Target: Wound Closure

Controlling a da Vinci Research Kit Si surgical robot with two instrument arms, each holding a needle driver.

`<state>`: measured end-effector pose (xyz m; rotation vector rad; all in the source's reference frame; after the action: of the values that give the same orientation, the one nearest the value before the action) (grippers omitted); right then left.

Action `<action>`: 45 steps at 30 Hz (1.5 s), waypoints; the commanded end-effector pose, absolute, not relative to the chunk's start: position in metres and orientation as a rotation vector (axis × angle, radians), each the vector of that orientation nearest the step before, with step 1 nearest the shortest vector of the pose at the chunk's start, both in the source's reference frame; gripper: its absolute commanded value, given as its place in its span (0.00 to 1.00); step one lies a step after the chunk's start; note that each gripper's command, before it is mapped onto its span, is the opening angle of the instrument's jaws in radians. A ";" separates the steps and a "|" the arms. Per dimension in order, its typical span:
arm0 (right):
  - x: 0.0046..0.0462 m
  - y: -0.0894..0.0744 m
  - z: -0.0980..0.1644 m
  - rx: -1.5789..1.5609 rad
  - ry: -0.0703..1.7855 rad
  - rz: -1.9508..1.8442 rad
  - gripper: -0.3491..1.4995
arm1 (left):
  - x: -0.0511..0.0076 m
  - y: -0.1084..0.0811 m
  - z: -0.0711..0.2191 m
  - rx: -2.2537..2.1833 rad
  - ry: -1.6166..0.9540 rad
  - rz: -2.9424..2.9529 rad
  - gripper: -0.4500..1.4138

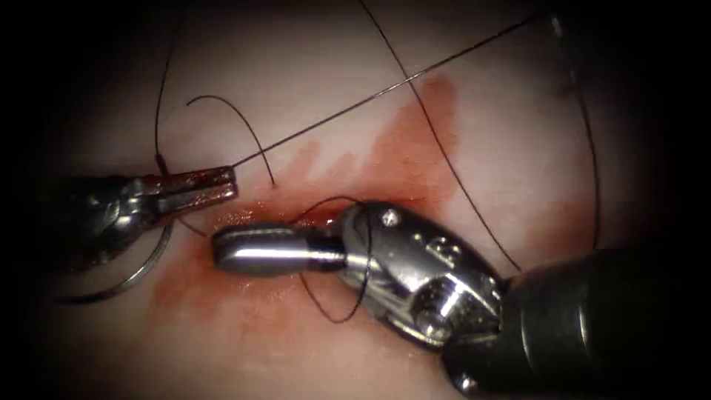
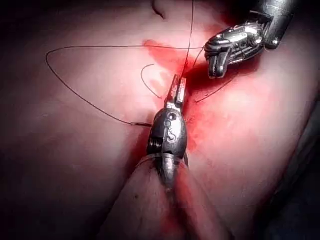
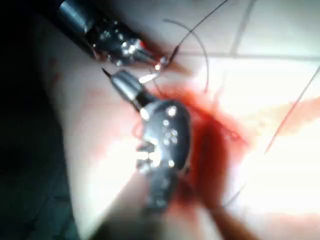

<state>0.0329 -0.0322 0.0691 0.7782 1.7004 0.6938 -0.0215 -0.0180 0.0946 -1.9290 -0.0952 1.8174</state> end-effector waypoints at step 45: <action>0.0375 -0.033 0.072 0.474 1.391 0.796 0.65 | -0.0285 -0.024 0.085 -1.997 -0.200 1.763 0.00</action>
<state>0.0370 -0.0326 0.0719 0.4739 1.3802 0.7913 -0.0280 -0.0231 0.0843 -1.9970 -0.1982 1.7606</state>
